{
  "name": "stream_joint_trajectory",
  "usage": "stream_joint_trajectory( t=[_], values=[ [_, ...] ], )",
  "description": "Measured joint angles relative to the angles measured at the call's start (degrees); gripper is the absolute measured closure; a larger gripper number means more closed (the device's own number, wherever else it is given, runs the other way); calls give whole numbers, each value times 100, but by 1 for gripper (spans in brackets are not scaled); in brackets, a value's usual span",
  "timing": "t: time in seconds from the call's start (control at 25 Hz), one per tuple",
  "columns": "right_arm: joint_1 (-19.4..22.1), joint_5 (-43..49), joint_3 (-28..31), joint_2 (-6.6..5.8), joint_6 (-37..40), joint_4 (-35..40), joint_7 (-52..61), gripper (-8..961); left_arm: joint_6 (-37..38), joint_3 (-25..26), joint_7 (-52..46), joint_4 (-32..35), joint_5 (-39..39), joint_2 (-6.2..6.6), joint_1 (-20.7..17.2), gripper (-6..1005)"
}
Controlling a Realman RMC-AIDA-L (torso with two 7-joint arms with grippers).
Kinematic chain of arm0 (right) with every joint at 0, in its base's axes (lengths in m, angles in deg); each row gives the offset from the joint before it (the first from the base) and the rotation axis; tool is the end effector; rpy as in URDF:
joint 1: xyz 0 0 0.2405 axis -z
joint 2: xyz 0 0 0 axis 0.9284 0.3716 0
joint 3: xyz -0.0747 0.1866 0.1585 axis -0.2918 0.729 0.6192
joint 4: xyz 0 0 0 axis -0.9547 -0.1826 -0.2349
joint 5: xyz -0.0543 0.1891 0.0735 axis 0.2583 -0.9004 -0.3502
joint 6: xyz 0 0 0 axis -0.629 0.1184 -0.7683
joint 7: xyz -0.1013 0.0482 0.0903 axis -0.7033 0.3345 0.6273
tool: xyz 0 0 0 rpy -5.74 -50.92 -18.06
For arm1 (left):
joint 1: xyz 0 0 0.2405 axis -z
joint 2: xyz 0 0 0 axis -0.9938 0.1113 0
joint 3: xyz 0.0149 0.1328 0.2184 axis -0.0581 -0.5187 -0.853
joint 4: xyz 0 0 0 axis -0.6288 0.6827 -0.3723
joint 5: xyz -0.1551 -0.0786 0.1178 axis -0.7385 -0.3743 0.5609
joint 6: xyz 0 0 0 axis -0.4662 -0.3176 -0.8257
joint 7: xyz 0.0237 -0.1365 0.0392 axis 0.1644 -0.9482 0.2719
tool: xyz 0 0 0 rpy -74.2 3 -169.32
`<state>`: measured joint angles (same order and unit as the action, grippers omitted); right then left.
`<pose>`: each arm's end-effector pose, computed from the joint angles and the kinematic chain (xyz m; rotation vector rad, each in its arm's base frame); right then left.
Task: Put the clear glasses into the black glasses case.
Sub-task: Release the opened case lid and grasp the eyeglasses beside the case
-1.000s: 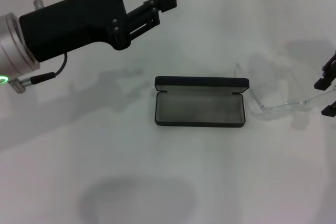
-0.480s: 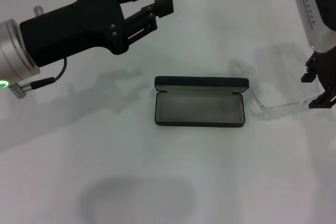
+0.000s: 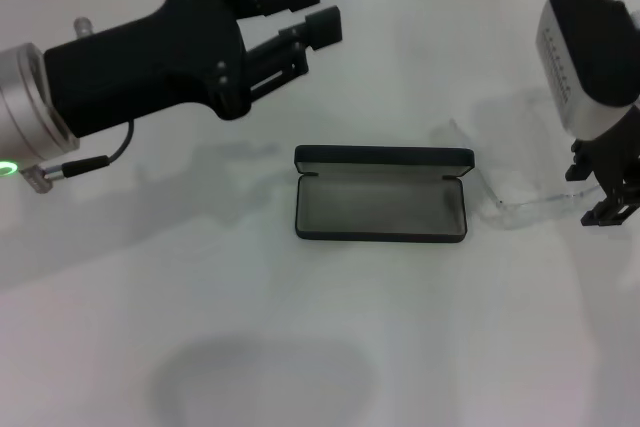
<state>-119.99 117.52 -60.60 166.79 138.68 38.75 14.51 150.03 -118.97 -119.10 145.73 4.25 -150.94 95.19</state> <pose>0.1754 0.3949 0.0092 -2.8898 -0.1985 -1.0927 -0.1669 0.2983 0.0400 -2.5556 -0.2471 -1.1880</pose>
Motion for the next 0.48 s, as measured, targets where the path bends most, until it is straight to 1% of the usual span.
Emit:
stream_joint_trajectory(
  t=[0.2, 0.32, 0.48],
  values=[
    [-19, 37, -6, 35, -213, -233, -101, 402, 268, 38, 0, -201, -4, 24, 124, 633],
    [-50, 22, -38, 52, -353, -366, -135, 402, 319, 136, 0, -272, -13, 0, 122, 633],
    [-59, 4, -94, 75, -436, -410, -140, 402, 329, 148, 0, -330, -57, -1, 105, 633]
  ],
)
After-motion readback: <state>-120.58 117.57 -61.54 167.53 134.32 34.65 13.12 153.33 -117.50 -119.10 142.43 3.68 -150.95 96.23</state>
